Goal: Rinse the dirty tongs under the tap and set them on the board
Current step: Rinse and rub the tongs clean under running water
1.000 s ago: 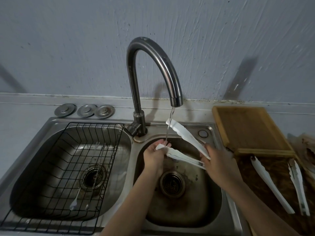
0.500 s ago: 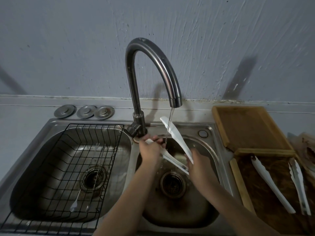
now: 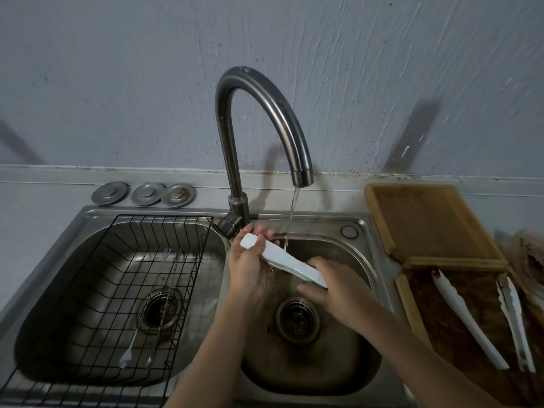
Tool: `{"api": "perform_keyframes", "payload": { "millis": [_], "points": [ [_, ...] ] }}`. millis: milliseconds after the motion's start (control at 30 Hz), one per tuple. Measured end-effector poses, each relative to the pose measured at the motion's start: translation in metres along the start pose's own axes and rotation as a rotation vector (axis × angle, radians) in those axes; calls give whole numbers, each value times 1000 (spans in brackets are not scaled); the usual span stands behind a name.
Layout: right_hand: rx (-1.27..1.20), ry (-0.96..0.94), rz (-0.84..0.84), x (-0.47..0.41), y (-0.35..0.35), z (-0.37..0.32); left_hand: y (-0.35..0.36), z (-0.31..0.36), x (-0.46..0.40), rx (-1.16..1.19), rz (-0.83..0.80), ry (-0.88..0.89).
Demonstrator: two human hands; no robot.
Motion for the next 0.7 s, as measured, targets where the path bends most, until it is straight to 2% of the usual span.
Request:
{"api": "perform_keyframes", "payload": {
  "millis": [100, 233, 333, 467, 600, 700],
  "points": [
    [-122, -6, 52, -9, -10, -5, -1, 11, 0, 98, -41, 58],
    [89, 167, 26, -23, -3, -4, 0, 9, 2, 119, -48, 62],
    [35, 217, 26, -29, 2, -1, 4, 15, 3, 134, -85, 90],
    [-128, 136, 0, -33, 3, -5, 2, 23, 1, 111, -97, 124],
    [22, -26, 65, -27, -3, -23, -7, 17, -3, 95, -7, 101],
    [203, -112, 41, -24, 1, -36, -23, 10, -6, 18, 162, 50]
  ]
}}
Point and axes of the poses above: each hand's wrist, its own x-axis away from the middle knuckle, its own y-axis out of the palm, z = x × y, the point moved 10 cm from there along -x, towards the middle knuckle, and after that the axes turned 9 degrees about -x, right-handed, at the moved point
